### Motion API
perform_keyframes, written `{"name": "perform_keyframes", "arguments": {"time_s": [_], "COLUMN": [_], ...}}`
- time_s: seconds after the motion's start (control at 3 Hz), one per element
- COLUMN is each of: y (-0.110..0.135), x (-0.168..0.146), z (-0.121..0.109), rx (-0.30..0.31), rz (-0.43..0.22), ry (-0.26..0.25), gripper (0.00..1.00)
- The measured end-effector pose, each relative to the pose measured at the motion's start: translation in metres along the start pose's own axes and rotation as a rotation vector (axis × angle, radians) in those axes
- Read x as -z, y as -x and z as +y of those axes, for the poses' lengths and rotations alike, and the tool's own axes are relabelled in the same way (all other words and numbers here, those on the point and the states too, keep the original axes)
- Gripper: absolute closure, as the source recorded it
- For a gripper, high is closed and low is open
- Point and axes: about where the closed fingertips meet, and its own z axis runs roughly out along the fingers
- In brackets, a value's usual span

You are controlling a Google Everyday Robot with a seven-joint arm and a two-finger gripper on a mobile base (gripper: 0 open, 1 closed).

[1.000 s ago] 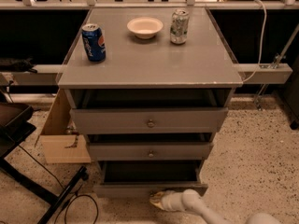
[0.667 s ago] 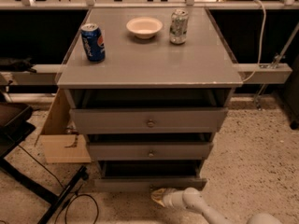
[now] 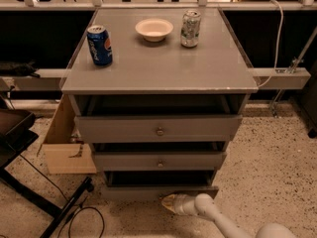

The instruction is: Close bottom drawer

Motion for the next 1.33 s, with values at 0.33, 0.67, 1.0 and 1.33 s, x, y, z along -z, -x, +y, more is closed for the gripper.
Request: {"name": "perform_keyframes", "arguments": {"time_s": [0.33, 0.67, 1.0, 1.33], "y": [0.002, 0.006, 0.006, 0.006], "x": [0.000, 0.000, 0.000, 0.000], "z": [-0.020, -0.045, -0.045, -0.045], "rx": [0.017, 0.040, 0.040, 0.040], "rz": [-0.006, -0.015, -0.015, -0.015], "ry": [-0.020, -0.047, -0.047, -0.047], "gripper": [1.00, 1.00, 1.00, 0.81]}}
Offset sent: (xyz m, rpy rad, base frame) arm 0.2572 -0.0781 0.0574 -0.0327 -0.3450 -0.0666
